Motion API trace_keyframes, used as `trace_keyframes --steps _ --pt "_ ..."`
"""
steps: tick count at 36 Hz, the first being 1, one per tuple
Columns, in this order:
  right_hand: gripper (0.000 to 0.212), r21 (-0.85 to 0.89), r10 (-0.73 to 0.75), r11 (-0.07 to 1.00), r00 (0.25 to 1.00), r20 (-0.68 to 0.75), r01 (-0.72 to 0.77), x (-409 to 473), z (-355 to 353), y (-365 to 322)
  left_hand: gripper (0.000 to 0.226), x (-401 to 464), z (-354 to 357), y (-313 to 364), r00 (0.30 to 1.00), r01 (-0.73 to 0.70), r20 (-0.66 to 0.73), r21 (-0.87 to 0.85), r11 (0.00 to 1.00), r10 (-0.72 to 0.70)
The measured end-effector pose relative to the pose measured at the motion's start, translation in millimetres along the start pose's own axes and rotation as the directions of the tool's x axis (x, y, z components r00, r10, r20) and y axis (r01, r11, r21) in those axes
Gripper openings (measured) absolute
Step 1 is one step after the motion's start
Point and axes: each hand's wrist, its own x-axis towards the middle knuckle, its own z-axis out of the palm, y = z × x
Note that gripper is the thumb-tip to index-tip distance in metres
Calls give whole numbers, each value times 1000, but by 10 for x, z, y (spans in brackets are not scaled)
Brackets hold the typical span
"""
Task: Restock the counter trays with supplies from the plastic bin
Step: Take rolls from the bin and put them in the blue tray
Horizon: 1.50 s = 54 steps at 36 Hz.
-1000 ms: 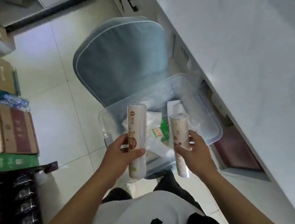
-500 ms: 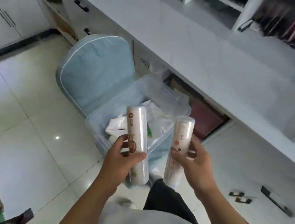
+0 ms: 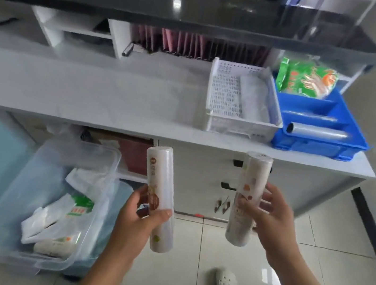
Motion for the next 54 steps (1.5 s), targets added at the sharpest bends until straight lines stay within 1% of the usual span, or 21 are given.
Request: trace_keyframes --steps 3,7,10,12,15,18,20,23,25,27,29,33,35,37,38,41,43,45,48,50,54 --pt "41 37 2 999 999 -33 -1 145 -382 76 54 75 475 109 1000 -25 7 1 1000 25" --pt "40 9 -8 1000 1000 7 8 427 -1039 136 58 208 1202 246 1000 -15 21 -12 1000 16" --pt "45 -38 -45 998 999 -27 44 681 -1595 192 58 316 1734 322 999 1 52 4 1000 -1" --pt "51 -77 -55 996 998 -22 53 880 -1943 236 53 407 2068 369 998 -8 66 22 1000 7" --pt "53 -108 -87 991 996 -9 86 1211 -2397 265 46 547 2510 442 997 -33 66 18 999 32" --pt "61 -178 -143 974 990 -7 139 1522 -2740 156 46 622 2828 528 998 -24 64 13 1000 23" --pt "61 -251 -165 953 986 27 167 1729 -2913 31 50 670 2957 602 998 -18 62 20 1000 16" --pt "56 -446 -224 857 966 130 259 2092 -3094 -181 61 808 3075 753 998 -24 55 44 999 22" --pt "59 -556 -266 763 944 196 331 2370 -3151 -321 59 961 3132 863 997 -48 56 69 996 44" --pt "62 -661 -295 632 915 275 403 2602 -3146 -441 56 1087 3169 977 995 -80 65 84 993 75" --pt "65 -744 -285 502 896 339 441 2877 -3100 -521 55 1268 3210 1086 993 -103 67 101 990 96" --pt "61 -824 -178 286 872 457 490 3382 -2893 -626 50 1677 3281 1268 989 -129 90 90 987 121" --pt "61 -845 -49 223 871 488 486 3606 -2777 -658 48 1901 3310 1340 985 -144 101 70 987 137" --pt "61 -858 118 215 860 496 466 3811 -2665 -680 49 2111 3329 1415 980 -162 127 70 984 153" --pt "62 -859 201 208 839 506 468 3908 -2608 -682 50 2211 3328 1452 977 -165 149 79 983 152" --pt "64 -850 416 227 742 526 475 4141 -2453 -650 58 2480 3301 1554 965 -156 229 100 983 130" --pt "65 -851 498 218 696 518 477 4250 -2365 -615 63 2639 3283 1605 953 -156 278 115 981 119" --pt "66 -857 551 202 668 499 474 4330 -2312 -579 63 2789 3280 1642 942 -159 316 114 981 116" --pt "64 -859 589 199 643 489 472 4396 -2269 -504 61 2995 3296 1689 924 -145 371 123 982 90" --pt "62 -865 591 197 648 481 462 4411 -2258 -452 60 3122 3305 1711 916 -137 394 132 982 75" --pt "58 -876 548 202 690 472 438 4375 -2253 -356 62 3340 3331 1748 896 -135 441 143 980 59"
